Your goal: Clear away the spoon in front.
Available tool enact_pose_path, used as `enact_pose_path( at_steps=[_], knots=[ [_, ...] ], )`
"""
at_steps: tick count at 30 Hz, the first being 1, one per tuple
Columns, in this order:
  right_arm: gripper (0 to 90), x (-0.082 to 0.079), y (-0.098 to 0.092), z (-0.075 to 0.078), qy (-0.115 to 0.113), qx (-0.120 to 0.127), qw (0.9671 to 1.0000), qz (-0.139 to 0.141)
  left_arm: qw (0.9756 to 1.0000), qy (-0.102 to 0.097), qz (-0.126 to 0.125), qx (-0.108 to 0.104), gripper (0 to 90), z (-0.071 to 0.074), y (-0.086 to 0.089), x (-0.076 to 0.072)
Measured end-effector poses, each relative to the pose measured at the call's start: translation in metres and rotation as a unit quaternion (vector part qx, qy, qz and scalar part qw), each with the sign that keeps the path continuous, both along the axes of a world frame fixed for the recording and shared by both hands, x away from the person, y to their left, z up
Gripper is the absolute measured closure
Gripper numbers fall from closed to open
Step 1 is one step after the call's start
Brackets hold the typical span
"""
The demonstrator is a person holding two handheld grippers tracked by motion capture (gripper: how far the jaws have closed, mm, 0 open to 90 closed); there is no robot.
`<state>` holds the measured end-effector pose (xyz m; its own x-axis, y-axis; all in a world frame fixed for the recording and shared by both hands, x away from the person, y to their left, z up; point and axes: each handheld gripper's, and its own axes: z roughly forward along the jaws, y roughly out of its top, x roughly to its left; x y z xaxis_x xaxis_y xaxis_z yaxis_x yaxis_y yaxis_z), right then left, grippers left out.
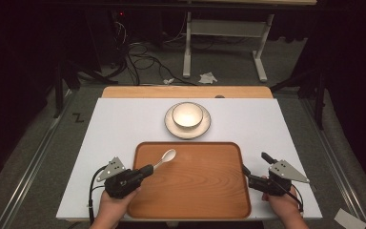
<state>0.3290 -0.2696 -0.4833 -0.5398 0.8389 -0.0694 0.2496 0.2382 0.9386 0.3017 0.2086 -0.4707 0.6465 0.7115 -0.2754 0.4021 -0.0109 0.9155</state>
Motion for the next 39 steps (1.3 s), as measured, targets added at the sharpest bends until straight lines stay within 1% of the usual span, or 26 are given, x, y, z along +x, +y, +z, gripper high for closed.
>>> enact_pose_path(
  at_steps=[1,2,3,4,6,7,10,12,15,17,18,20,22,24,26,30,31,32,33,34,35,37,39],
  knots=[
    [16.4,0.000,0.000,0.000,-0.001,-0.001,1.0000,0.000,1.0000,0.002,-0.001,-0.005,85.9,-0.002,0.001,-0.001],
    [16.4,0.000,0.000,0.000,0.000,-0.001,1.0000,-0.002,1.0000,0.002,-0.001,-0.005,85.9,-0.002,0.001,-0.001],
    [16.4,-0.001,-0.001,0.000,0.000,-0.002,1.0000,-0.004,1.0000,0.003,-0.001,-0.009,85.9,-0.006,0.001,-0.002],
    [16.4,-0.001,-0.001,-0.001,0.001,-0.001,1.0000,-0.007,0.9999,0.006,-0.001,-0.008,85.9,-0.011,0.001,-0.003],
    [16.4,0.000,-0.001,-0.001,0.001,-0.003,0.9999,-0.010,0.9999,0.013,-0.007,-0.007,85.9,-0.016,0.000,-0.004],
    [16.5,0.000,-0.001,-0.001,0.005,-0.001,0.9999,-0.012,0.9998,0.013,-0.009,-0.007,85.9,-0.017,-0.001,-0.004],
    [16.4,0.001,-0.001,-0.002,0.004,-0.005,0.9999,-0.013,0.9998,0.013,-0.017,0.000,85.9,-0.019,-0.005,-0.003],
    [16.4,0.002,-0.001,-0.003,0.005,-0.007,0.9998,-0.015,0.9997,0.014,-0.020,-0.002,85.9,-0.020,-0.008,-0.001],
    [16.4,0.002,0.001,-0.003,0.006,-0.009,0.9998,-0.015,0.9996,0.009,-0.027,0.001,85.8,-0.020,-0.015,0.001],
    [16.4,0.001,0.001,-0.002,0.003,-0.012,0.9999,-0.011,0.9994,0.004,-0.032,0.009,85.8,-0.020,-0.020,0.001],
    [16.5,0.001,0.002,-0.002,0.002,-0.013,0.9999,-0.011,0.9994,0.005,-0.032,0.009,85.8,-0.021,-0.021,0.002],
    [16.4,0.001,0.002,-0.003,0.002,-0.014,0.9998,-0.011,0.9994,0.006,-0.033,0.008,85.8,-0.022,-0.022,0.002],
    [16.4,0.000,0.001,-0.002,0.003,-0.011,0.9998,-0.015,0.9994,0.006,-0.032,0.012,85.7,-0.024,-0.023,0.002],
    [16.4,0.000,0.000,-0.001,-0.002,-0.009,0.9999,-0.011,0.9994,0.007,-0.034,0.010,85.4,-0.026,-0.022,0.002],
    [16.4,-0.001,0.000,-0.001,-0.001,-0.004,0.9999,-0.011,0.9993,0.009,-0.034,0.013,85.2,-0.028,-0.022,0.002],
    [16.4,0.000,-0.002,-0.002,0.003,-0.006,0.9998,-0.017,0.9991,0.006,-0.033,0.025,84.9,-0.029,-0.021,0.002],
    [16.4,0.000,-0.002,-0.001,0.002,-0.005,0.9998,-0.017,0.9992,0.010,-0.033,0.021,84.6,-0.030,-0.021,0.002],
    [16.4,0.000,-0.001,-0.001,0.001,-0.003,0.9998,-0.017,0.9992,0.013,-0.033,0.019,80.9,-0.031,-0.020,0.002],
    [16.4,-0.001,-0.001,0.000,-0.001,-0.003,0.9999,-0.015,0.9991,0.015,-0.035,0.021,73.0,-0.032,-0.020,0.002],
    [16.4,-0.001,0.000,0.000,-0.003,-0.005,0.9999,-0.012,0.9989,0.017,-0.037,0.023,62.4,-0.033,-0.019,0.001],
    [16.4,-0.002,0.001,0.000,-0.006,-0.007,0.9999,-0.010,0.9989,0.017,-0.037,0.024,56.1,-0.033,-0.019,0.001],
    [16.5,-0.003,0.002,0.000,-0.005,-0.008,0.9999,-0.010,0.9988,0.020,-0.036,0.027,52.4,-0.034,-0.017,-0.001],
    [16.4,-0.002,0.001,0.000,-0.003,-0.008,0.9999,-0.012,0.9984,0.023,-0.037,0.035,51.9,-0.035,-0.015,-0.002]
  ],
)
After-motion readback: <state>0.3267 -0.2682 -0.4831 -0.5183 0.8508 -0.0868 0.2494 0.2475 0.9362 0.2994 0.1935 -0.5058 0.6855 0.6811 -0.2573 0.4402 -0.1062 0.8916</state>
